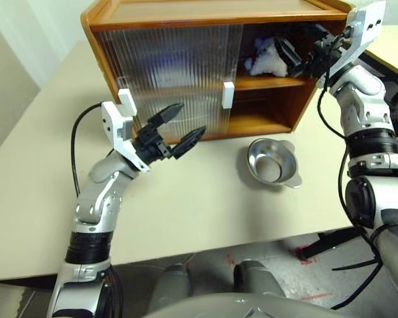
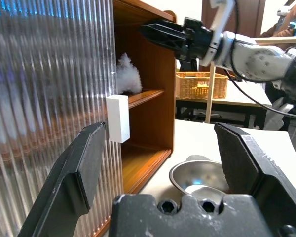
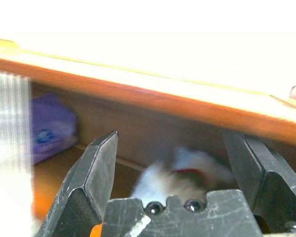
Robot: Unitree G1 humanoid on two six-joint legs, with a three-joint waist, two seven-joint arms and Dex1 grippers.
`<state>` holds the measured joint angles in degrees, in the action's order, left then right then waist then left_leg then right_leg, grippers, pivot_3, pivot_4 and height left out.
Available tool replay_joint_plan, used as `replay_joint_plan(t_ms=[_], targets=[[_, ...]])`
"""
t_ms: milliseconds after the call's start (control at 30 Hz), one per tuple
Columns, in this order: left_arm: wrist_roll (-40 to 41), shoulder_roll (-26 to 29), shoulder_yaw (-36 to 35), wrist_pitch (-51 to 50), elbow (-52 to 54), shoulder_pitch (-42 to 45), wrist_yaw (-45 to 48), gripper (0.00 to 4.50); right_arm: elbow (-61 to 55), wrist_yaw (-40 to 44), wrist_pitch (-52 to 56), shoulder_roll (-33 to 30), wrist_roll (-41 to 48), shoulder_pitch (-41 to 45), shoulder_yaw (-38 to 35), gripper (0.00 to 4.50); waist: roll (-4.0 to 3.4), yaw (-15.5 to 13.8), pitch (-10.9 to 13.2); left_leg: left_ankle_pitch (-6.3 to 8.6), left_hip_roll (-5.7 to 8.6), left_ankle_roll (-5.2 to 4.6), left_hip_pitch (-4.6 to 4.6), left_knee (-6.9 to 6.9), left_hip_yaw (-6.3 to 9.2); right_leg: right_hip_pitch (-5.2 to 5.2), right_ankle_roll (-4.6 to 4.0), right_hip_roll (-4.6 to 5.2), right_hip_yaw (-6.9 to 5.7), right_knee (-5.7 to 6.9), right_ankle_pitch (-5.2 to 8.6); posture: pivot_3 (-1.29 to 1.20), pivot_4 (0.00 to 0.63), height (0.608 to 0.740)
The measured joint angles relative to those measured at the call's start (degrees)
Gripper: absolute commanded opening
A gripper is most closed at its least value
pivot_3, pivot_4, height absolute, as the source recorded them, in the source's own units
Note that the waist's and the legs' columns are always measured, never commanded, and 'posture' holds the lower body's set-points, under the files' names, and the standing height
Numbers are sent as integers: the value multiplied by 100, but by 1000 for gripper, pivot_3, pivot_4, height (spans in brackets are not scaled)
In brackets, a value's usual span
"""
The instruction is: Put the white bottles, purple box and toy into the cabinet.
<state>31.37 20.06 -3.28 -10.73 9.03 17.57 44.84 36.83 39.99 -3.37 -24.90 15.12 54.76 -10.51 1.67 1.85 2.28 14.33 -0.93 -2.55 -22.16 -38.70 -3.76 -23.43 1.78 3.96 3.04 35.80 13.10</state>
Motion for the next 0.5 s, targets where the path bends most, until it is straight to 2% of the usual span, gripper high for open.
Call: replay_joint_plan(t_ms=[233,500], targets=[[3,0,-9,-2,-99,12,65,4500,-3094,-568,2332,17,903,-1970,-182,4485,0,-40,0,6,0,9,-6,2,3,-3,0,9,-9,0,0,38,0,740],[11,10,-6,-15,-126,57,162,4500,-4727,-1391,3761,9,1878,-3031,-953,4485,4,-28,-2,12,0,21,0,-5,-5,2,21,0,-5,-6,17,15,0,740]])
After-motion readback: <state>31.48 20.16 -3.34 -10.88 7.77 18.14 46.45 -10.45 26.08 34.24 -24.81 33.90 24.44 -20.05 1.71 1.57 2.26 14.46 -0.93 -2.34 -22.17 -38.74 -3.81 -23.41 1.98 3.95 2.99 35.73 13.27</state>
